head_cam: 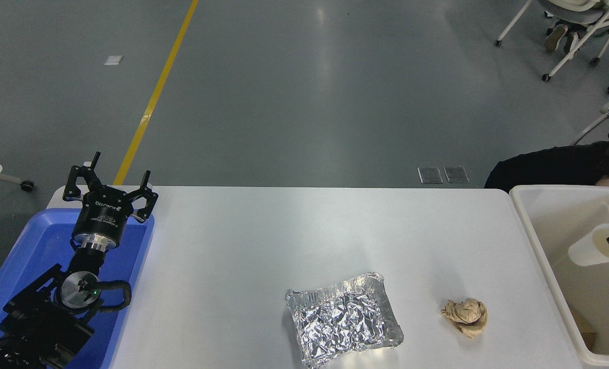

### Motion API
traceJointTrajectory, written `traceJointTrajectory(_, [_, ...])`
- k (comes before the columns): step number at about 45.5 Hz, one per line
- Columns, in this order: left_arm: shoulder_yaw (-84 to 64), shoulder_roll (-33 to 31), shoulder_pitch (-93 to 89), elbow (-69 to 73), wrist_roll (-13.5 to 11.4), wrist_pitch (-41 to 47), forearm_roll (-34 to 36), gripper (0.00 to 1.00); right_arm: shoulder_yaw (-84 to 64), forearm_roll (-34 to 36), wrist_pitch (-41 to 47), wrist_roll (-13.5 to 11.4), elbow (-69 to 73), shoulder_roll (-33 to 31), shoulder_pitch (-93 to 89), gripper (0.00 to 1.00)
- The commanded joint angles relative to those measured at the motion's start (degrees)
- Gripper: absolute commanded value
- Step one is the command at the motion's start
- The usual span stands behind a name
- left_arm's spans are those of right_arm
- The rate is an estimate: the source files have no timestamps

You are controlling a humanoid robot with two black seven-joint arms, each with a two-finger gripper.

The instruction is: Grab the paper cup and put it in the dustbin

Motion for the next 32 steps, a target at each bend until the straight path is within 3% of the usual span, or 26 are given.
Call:
traceJointTrajectory(1, [0.0, 0.0, 0.0, 0.0, 0.0, -0.1, 0.0, 1.0, 2.4, 0.3, -0.3, 0.0, -2.3, 2.1, -1.9, 1.0])
traceJointTrajectory(12, [0.1, 0.0, 0.0, 0.0, 0.0, -0.1, 0.0, 1.0, 1.8, -0.4, 0.7, 0.0, 2.1, 1.1, 0.4, 1.0])
traceJointTrajectory(17, [0.3, 0.0, -0.1, 0.0, 0.0, -0.1, 0.0, 1.0, -2.5, -1.6, 2.8, -0.1, 12.7, -6.8, 8.8, 1.0])
traceJointTrajectory(25, [0.3, 0.0, -0.2, -0.1, 0.1, -0.1, 0.0, 1.0, -28.2, -3.0, 10.3, 0.1, 27.3, -10.3, 37.9, 1.0])
traceJointTrajectory(32, [0.3, 0.0, -0.2, -0.1, 0.1, -0.2, 0.0, 1.0, -51.5, -1.6, 24.2, 0.4, 43.1, -6.3, 66.9, 1.0])
